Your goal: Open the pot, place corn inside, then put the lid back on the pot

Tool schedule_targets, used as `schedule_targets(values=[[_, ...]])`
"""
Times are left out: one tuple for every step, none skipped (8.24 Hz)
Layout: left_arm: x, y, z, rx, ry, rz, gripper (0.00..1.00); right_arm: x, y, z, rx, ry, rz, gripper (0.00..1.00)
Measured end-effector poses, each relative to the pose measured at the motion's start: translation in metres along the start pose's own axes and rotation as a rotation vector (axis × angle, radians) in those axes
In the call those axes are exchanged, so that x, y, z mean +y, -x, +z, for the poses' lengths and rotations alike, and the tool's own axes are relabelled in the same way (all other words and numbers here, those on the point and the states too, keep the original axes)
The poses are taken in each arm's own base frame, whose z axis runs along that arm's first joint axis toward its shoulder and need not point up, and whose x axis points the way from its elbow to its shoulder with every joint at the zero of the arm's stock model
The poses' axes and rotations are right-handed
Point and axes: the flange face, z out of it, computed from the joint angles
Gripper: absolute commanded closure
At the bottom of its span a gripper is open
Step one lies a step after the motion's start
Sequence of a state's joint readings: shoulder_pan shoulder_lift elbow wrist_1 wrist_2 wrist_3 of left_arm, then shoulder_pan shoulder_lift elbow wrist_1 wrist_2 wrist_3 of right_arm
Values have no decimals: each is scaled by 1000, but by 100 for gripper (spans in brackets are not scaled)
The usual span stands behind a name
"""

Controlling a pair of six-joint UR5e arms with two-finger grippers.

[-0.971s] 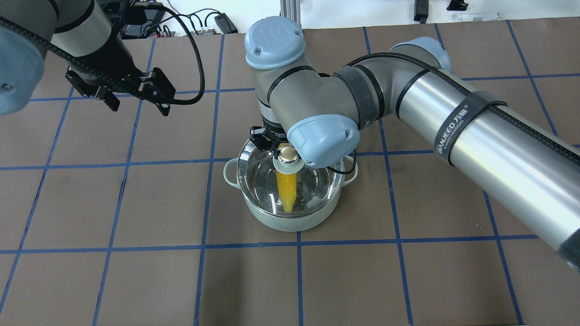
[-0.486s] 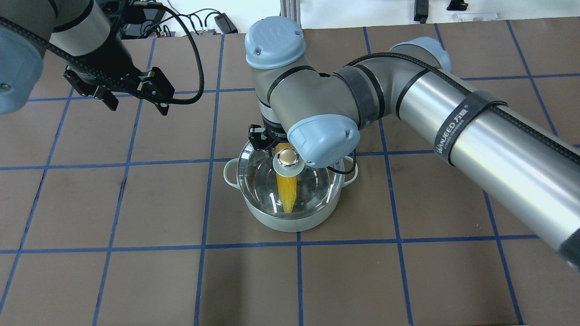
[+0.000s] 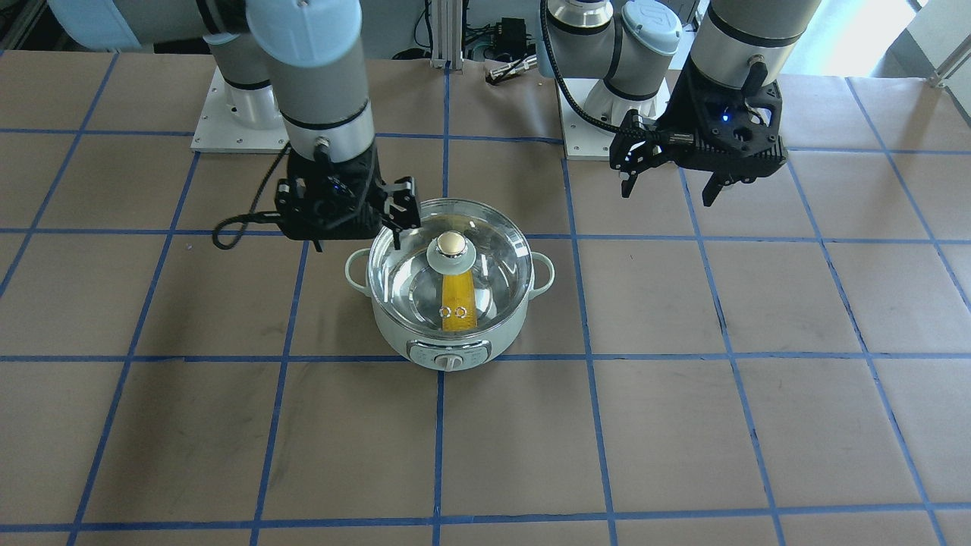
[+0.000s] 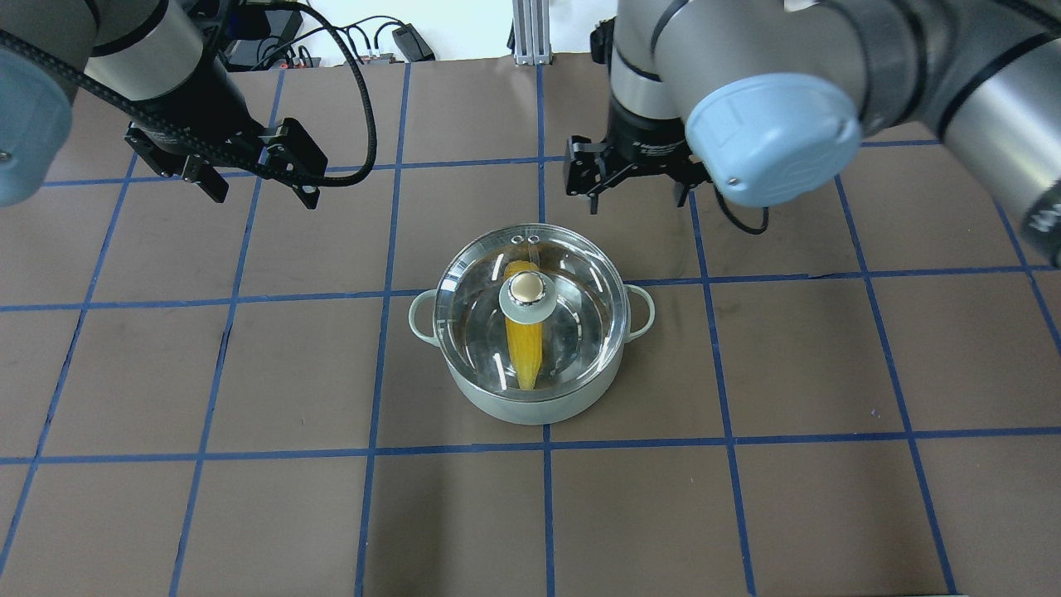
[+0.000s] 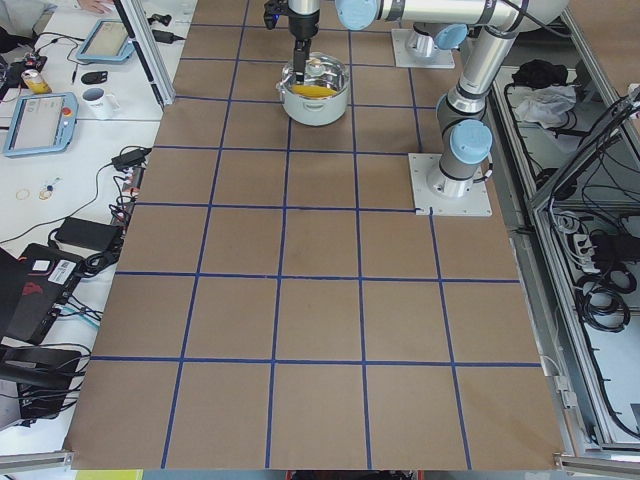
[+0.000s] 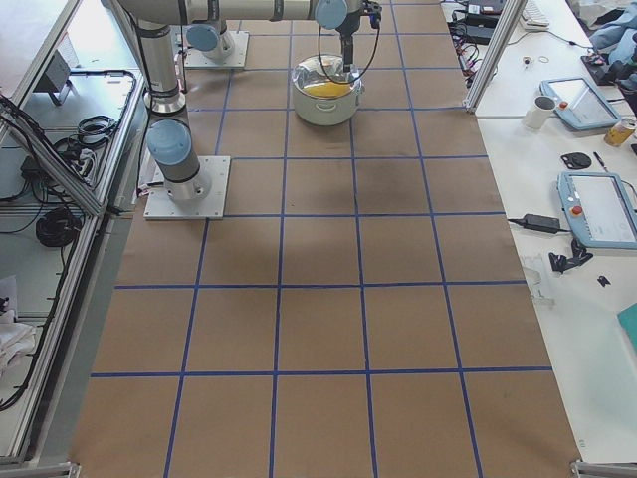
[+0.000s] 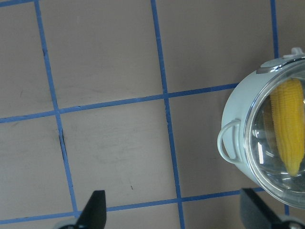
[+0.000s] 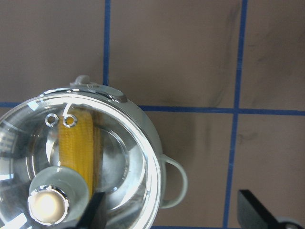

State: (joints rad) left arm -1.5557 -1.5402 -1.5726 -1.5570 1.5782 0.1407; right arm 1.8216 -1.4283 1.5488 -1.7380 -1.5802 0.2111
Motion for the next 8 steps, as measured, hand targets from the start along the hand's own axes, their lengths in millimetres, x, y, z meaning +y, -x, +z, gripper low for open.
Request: schedule_targets(values=[[0,-2,-1,15,-4,0,0,9,-29,-25,8,3,-28,0],[0,-2,-1,21,-5,0,0,19,-49,-47,28,-7,-73,0],[0,-2,-1,22,-5,0,0,28,-62,-63,45,-22,-99,0],[0,-2,-1,22,-4,0,0,32,-70,-71,51,-31,-111,0],[0,-2,-2,21,-4,0,0,32,-80,-75,50,-34,-107,0],[1,-3,-4,21,-8,0,0,31,-89,-76,51,-31,-101,0],[1,-3,-5,21,-10,1,0,30,-94,-75,52,-29,-102,0],[1,-3,-5,21,-9,1,0,30,-96,-74,52,-25,-106,0]])
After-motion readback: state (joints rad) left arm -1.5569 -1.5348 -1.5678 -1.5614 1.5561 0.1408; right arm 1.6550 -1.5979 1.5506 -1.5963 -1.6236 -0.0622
